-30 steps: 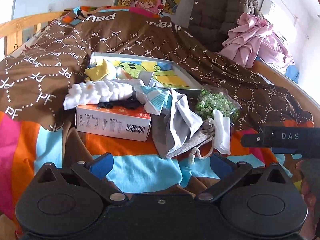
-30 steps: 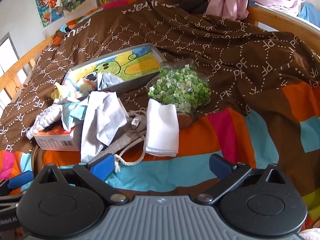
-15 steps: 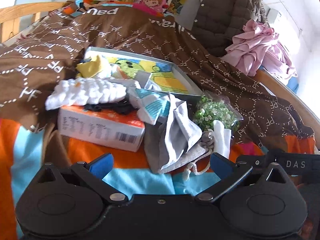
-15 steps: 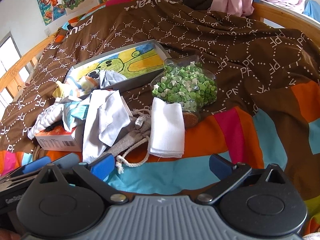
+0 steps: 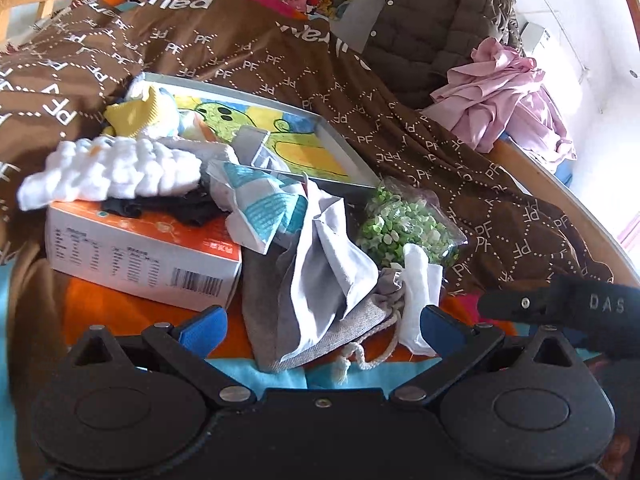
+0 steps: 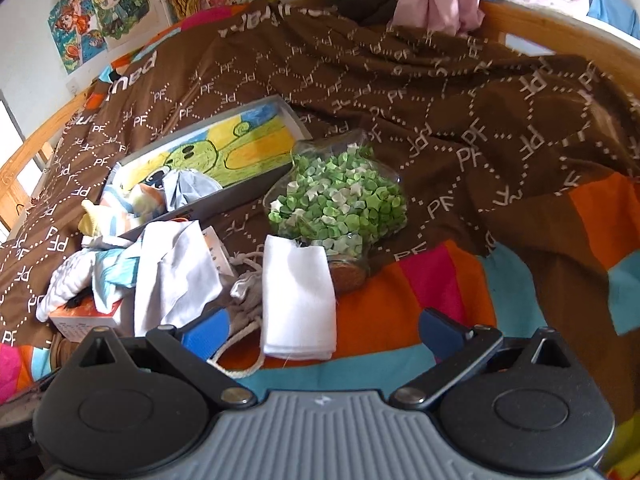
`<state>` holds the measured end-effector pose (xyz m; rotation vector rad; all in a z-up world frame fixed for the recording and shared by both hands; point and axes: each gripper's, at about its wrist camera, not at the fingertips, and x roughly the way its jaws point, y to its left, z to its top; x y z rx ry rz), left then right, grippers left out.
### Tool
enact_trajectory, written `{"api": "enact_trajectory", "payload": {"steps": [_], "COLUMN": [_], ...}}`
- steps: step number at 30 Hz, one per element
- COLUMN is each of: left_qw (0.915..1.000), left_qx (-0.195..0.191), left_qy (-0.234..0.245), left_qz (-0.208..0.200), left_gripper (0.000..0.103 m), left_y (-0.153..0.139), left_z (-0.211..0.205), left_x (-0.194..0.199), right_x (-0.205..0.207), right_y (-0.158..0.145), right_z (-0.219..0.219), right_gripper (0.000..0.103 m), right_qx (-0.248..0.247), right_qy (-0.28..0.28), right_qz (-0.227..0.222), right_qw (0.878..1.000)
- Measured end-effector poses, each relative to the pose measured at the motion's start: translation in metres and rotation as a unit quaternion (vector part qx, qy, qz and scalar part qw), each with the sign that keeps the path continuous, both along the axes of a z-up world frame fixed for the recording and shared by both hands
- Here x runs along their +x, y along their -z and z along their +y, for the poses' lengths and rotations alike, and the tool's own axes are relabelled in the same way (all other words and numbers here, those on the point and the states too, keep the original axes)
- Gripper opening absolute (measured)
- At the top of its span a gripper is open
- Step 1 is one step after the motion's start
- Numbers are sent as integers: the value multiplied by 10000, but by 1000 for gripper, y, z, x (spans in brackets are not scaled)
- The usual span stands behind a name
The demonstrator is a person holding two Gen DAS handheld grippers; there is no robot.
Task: Organize soft objects
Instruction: 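Grasp the grey fabric with the left tool while the right tool grasps the white napkin, then carry the grey fabric and white napkin over the painted tray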
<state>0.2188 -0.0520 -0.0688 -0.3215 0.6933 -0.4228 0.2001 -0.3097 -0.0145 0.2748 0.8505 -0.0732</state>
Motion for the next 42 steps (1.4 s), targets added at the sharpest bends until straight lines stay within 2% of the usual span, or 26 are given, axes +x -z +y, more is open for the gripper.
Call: {"api": "enact_trajectory", "payload": {"steps": [7, 12, 14, 19, 21, 23, 25, 26, 30, 33, 35, 36, 40, 42], "left_qw": [9996, 9990, 9987, 9981, 9978, 9975, 9976, 9978, 9981, 9981, 9979, 9978, 9973, 9971], "left_qx": [-8, -148, -201, -250, -330, -403, -409, -391, -351, -351, -334, -322, -282, -273], "left_qy": [242, 320, 363, 463, 451, 454, 452, 452, 447, 459, 509, 543, 632, 660], "left_qz": [-119, -261, -310, -323, -360, -360, -324, -299, -220, -211, -216, -217, -236, -253], "left_gripper": [102, 100, 95, 74, 72, 65, 52, 50, 38, 28, 19, 16, 13, 10], "left_y": [6, 10, 14, 20, 21, 22, 22, 23, 26, 27, 26, 27, 25, 23], "left_z": [-8, -11, -12, -16, -15, -15, -16, -17, -18, -17, -19, -19, -23, -25], "left_x": [11, 19, 22, 28, 29, 31, 33, 34, 35, 34, 33, 32, 28, 26], "right_x": [33, 52, 58, 64, 65, 66, 66, 67, 67, 68, 67, 67, 66, 65], "right_y": [15, 29, 34, 39, 41, 43, 45, 46, 50, 54, 55, 55, 55, 53], "right_z": [-9, -5, -3, -6, -9, -10, -10, -10, -12, -14, -14, -15, -18, -19], "right_gripper": [103, 102, 100, 90, 87, 86, 81, 80, 61, 51, 41, 31, 16, 13], "right_qx": [163, 308, 248, 428, 562, 652, 699, 711, 894, 1020, 1085, 1126, 1261, 1260], "right_qy": [-356, -662, -692, -569, -492, -455, -435, -426, -373, -332, -307, -294, -233, -241], "right_qz": [407, 732, 824, 873, 870, 907, 939, 951, 1006, 1015, 1007, 1005, 971, 909], "right_qw": [9984, 9946, 9939, 9936, 9934, 9927, 9922, 9920, 9902, 9890, 9885, 9881, 9870, 9876]}}
